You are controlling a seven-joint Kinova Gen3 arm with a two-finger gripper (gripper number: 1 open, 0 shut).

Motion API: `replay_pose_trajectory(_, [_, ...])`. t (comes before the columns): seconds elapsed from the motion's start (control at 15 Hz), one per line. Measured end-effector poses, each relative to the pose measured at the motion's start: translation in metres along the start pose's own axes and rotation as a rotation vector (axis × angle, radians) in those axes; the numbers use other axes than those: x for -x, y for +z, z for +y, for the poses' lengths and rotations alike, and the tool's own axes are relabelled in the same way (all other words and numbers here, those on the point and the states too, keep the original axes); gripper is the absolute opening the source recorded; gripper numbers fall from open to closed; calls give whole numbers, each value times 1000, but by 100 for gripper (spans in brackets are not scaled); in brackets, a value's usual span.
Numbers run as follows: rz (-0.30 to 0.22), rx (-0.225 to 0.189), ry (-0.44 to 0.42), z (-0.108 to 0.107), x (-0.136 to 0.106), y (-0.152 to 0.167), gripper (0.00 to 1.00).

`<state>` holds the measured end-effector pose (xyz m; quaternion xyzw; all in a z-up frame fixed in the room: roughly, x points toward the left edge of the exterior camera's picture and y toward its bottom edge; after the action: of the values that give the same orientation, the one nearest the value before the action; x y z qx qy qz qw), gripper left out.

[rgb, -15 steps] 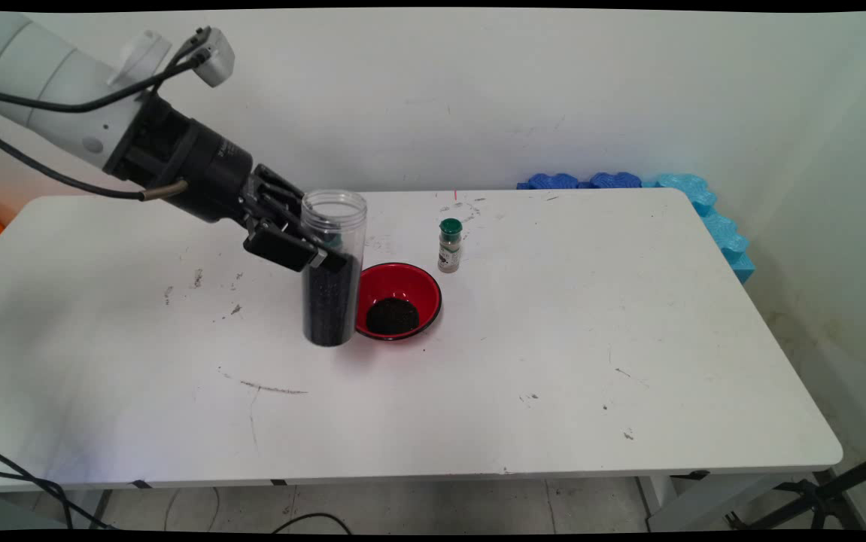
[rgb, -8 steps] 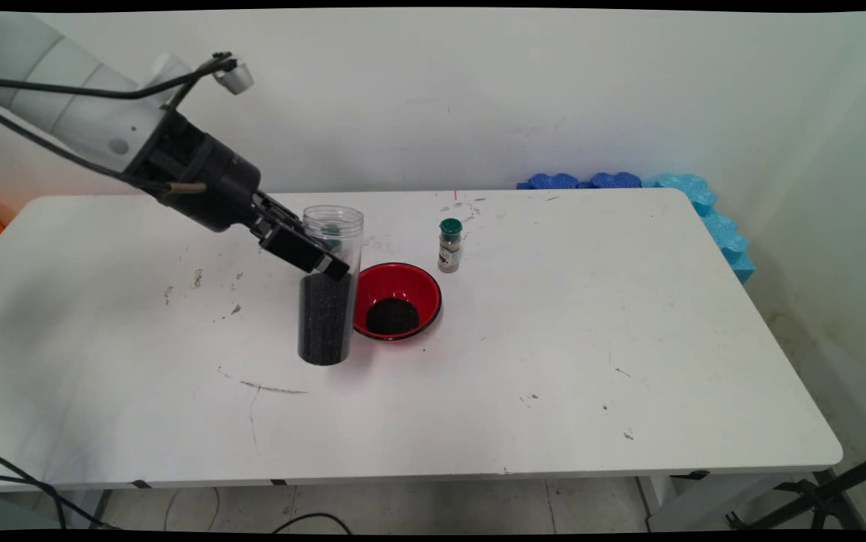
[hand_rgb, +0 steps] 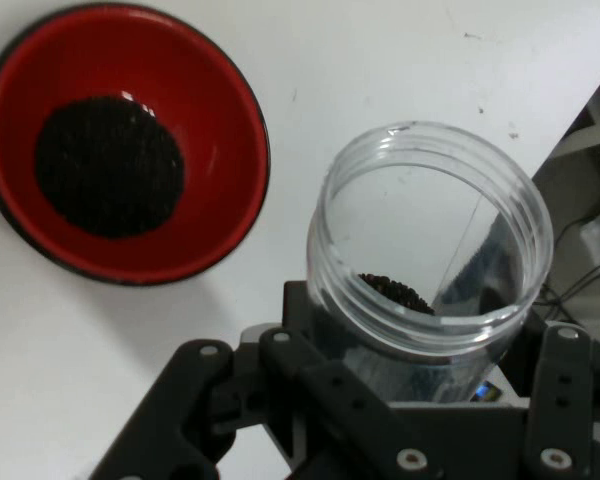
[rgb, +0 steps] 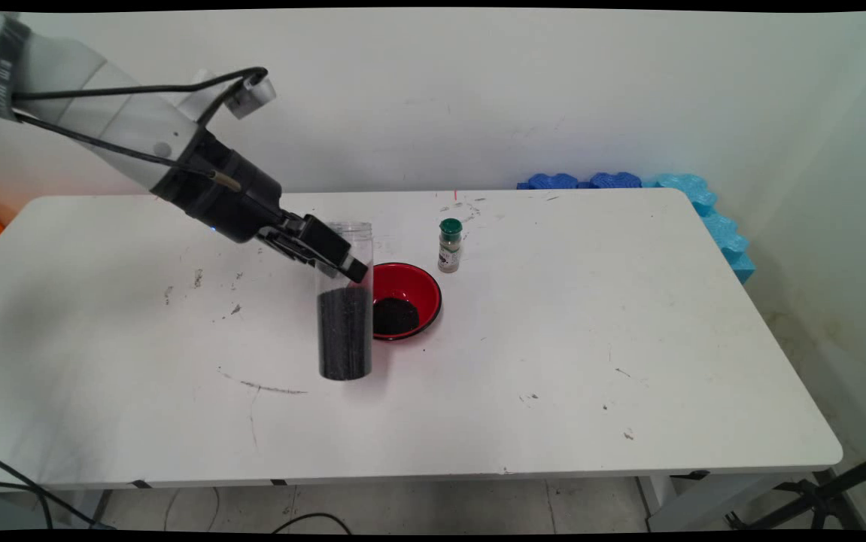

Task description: Pour the black seasoning powder in the red bowl

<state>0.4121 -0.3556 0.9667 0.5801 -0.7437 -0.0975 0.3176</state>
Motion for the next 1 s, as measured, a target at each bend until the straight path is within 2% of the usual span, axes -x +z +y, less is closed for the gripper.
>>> replay_pose_trajectory(0.6, [-47,60,-234,-11,-1,25,0])
replay_pose_trajectory(1.0, [-57,109,-445,-22,-5,38,0])
